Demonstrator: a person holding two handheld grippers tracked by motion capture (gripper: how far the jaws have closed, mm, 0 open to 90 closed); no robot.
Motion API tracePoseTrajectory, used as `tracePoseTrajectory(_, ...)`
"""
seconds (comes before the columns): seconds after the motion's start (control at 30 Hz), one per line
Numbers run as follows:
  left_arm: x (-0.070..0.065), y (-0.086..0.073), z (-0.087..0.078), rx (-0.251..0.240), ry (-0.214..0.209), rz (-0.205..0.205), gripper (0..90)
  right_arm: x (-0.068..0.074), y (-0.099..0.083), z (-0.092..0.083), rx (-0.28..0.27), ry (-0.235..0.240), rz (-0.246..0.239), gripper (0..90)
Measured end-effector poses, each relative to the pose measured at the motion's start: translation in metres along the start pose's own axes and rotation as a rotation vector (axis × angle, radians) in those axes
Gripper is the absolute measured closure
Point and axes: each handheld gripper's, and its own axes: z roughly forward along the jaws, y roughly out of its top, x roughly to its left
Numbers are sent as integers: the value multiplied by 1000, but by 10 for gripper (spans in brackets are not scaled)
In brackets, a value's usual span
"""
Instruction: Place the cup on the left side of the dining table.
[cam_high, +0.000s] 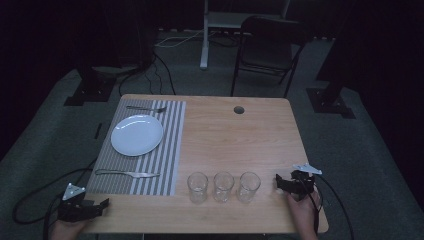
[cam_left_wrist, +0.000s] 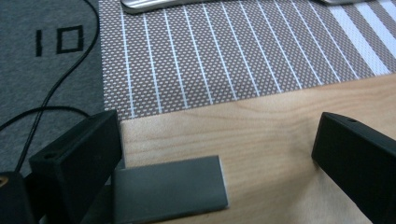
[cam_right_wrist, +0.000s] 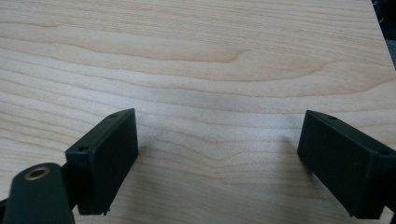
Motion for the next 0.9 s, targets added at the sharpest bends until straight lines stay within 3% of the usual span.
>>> tracePoseTrajectory(0.1, -2, -1, -1, -13, 11, 34, 21, 0, 0, 0, 0, 0, 0, 118)
tracePoseTrajectory(0.13, -2, -2, -2, -29, 3, 28, 21, 0, 0, 0, 0, 0, 0, 118)
tracePoseTrajectory(0.2, -1, -2, -7, -80, -40, 13, 22, 0, 0, 0, 0, 0, 0, 118)
tracePoseTrajectory(0.27, -4, 0, -11, -104, -74, 30, 22, 0, 0, 0, 0, 0, 0, 118)
tracePoseTrajectory(0.33, -9, 3, -11, -100, -93, 66, 23, 0, 0, 0, 0, 0, 0, 118)
tracePoseTrajectory(0.43, -11, 4, -11, -97, -99, 75, 23, 0, 0, 0, 0, 0, 0, 119)
tracePoseTrajectory(0.47, -18, 8, -10, -83, -93, 115, 22, 0, 0, 0, 0, 0, 0, 118)
tracePoseTrajectory(0.9, -34, 16, -4, -59, -132, 172, 27, 0, 0, 0, 0, 0, 0, 119)
